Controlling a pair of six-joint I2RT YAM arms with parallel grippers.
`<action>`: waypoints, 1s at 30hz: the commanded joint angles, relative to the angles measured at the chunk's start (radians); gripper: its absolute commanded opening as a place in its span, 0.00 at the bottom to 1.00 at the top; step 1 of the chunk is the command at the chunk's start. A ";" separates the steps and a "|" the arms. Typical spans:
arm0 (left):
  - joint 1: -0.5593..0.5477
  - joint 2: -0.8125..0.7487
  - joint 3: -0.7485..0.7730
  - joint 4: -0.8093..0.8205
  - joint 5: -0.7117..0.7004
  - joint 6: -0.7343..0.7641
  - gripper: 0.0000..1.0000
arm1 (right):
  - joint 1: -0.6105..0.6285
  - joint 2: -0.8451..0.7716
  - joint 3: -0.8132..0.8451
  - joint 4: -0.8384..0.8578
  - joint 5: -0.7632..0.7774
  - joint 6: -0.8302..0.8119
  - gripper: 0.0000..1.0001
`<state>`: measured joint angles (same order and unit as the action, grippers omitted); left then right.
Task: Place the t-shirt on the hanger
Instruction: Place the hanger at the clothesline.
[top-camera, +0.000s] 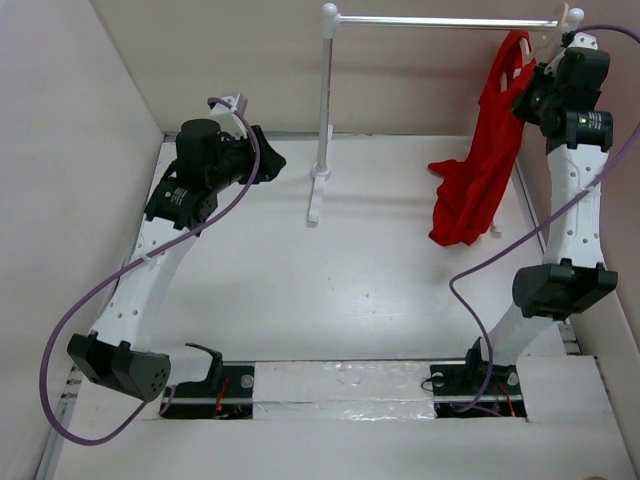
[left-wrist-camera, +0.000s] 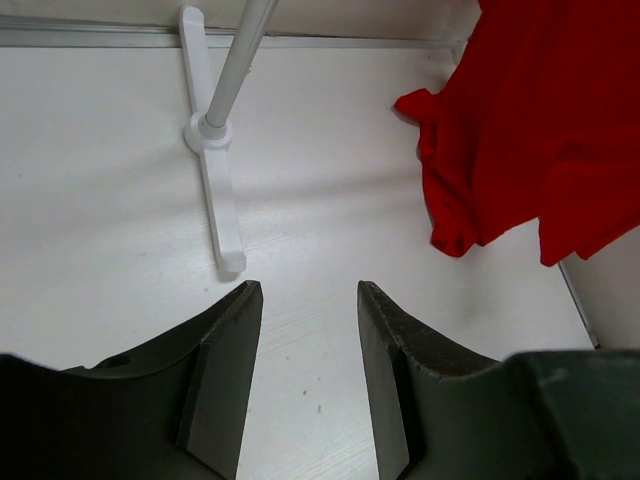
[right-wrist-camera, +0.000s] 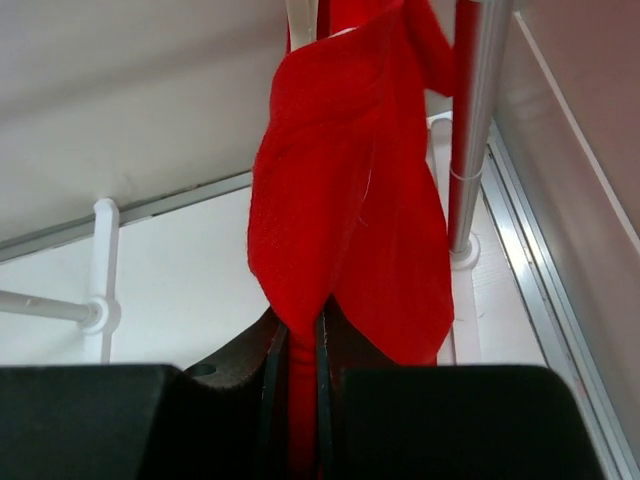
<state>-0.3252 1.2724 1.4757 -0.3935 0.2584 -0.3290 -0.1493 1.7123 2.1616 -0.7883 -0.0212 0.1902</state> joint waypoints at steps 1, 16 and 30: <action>0.002 -0.036 -0.026 0.025 0.010 0.018 0.39 | -0.026 -0.014 -0.011 0.150 -0.069 0.000 0.00; 0.002 -0.004 -0.043 0.059 0.056 -0.021 0.39 | -0.047 -0.131 -0.346 0.258 -0.095 0.061 0.00; 0.002 0.011 -0.008 0.050 0.093 -0.034 0.47 | -0.056 -0.250 -0.295 0.251 0.053 0.225 1.00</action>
<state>-0.3252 1.2831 1.4345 -0.3824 0.3260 -0.3500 -0.1974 1.5642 1.8568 -0.5755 -0.0273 0.3370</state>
